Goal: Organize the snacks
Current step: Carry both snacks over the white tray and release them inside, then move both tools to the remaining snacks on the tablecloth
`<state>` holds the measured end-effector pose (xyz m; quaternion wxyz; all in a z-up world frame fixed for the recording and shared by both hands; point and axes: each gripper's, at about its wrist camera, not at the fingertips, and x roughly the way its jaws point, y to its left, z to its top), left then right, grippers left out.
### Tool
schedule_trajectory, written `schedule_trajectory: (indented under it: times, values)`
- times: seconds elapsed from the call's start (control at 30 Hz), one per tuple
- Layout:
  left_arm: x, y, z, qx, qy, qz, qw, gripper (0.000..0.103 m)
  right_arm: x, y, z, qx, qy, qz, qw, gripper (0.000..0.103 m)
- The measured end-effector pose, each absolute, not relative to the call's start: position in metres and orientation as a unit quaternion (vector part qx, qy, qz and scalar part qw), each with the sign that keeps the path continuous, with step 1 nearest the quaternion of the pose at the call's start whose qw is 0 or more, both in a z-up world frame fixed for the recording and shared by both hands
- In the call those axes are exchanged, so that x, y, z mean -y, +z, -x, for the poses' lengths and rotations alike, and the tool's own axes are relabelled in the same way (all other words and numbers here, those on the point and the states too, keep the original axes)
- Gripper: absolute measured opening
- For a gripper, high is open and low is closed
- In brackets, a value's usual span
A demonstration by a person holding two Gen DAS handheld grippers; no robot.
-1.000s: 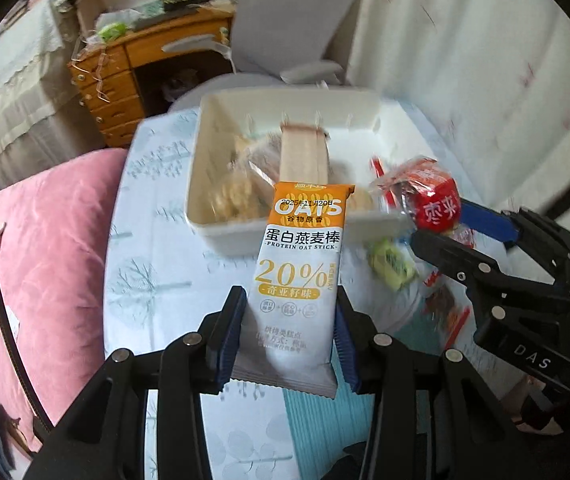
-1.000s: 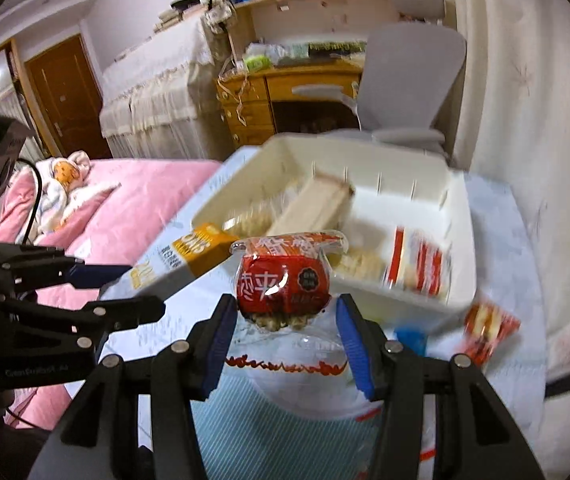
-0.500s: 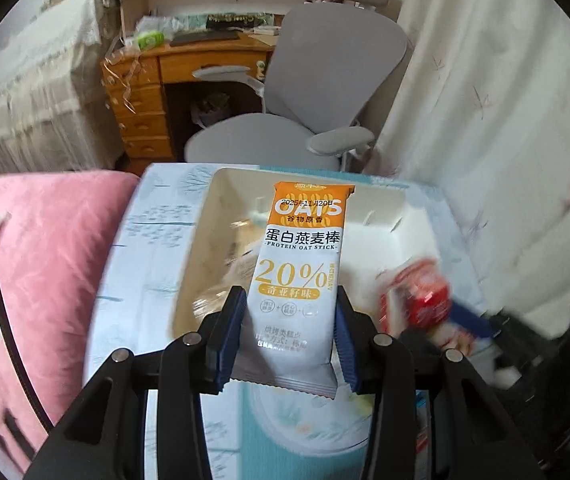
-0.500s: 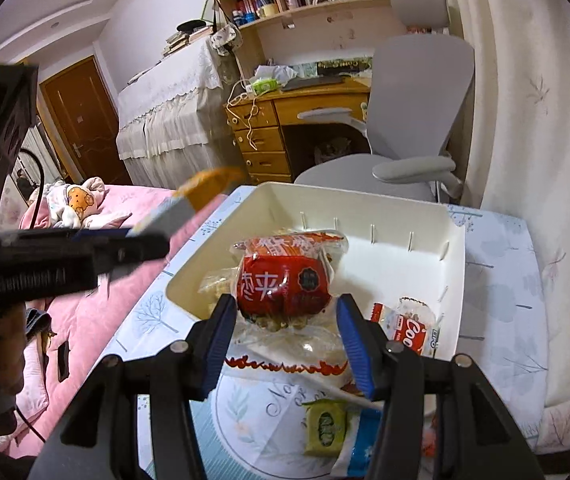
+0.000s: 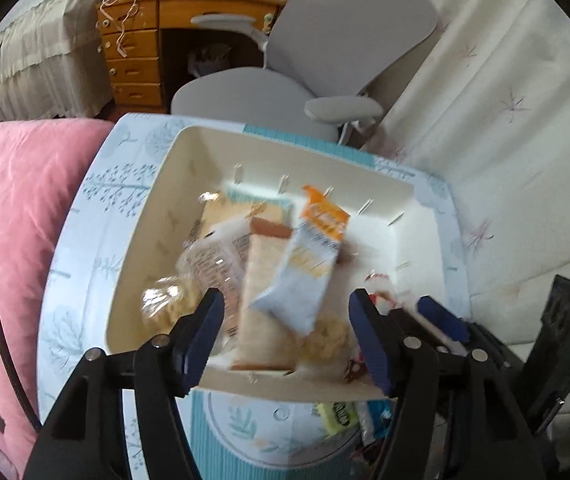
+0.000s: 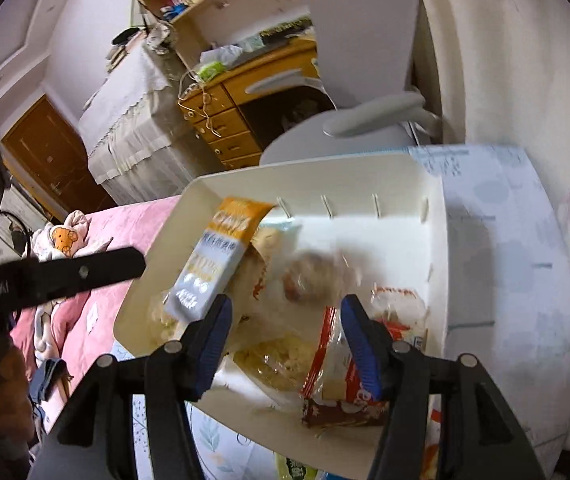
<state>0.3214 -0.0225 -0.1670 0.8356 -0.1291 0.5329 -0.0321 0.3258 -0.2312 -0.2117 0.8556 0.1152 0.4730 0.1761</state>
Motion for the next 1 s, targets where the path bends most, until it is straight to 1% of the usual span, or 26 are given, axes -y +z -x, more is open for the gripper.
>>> schedule_trajectory:
  times: [0.03,0.1,0.27,0.5,0.73,1.0]
  values:
    - [0.02,-0.166,-0.318,-0.535,-0.028,0.131,0.834,0.066,0.231,-0.21,-0.324,-0.476,0.174,-0.112,0.855,0.057]
    - [0.014,-0.163,-0.314,-0.536,-0.021,0.139,0.833,0.071,0.23,-0.205,-0.32,-0.477,0.173,-0.107,0.855,0.057]
    - [-0.002,-0.153,-0.296,-0.535,-0.012,0.152,0.831,0.075,0.226,-0.183,-0.301,-0.472,0.168,-0.086,0.861,0.058]
    - [-0.026,-0.142,-0.253,-0.532,-0.012,0.159,0.831,0.075,0.225,-0.15,-0.261,-0.453,0.14,-0.089,0.876,0.058]
    - [-0.036,-0.131,-0.196,-0.521,-0.045,0.152,0.839,0.076,0.217,-0.112,-0.199,-0.423,0.105,-0.077,0.897,0.058]
    - [-0.037,-0.13,-0.123,-0.504,-0.086,0.129,0.849,0.078,0.198,-0.102,-0.12,-0.417,0.068,-0.045,0.905,0.058]
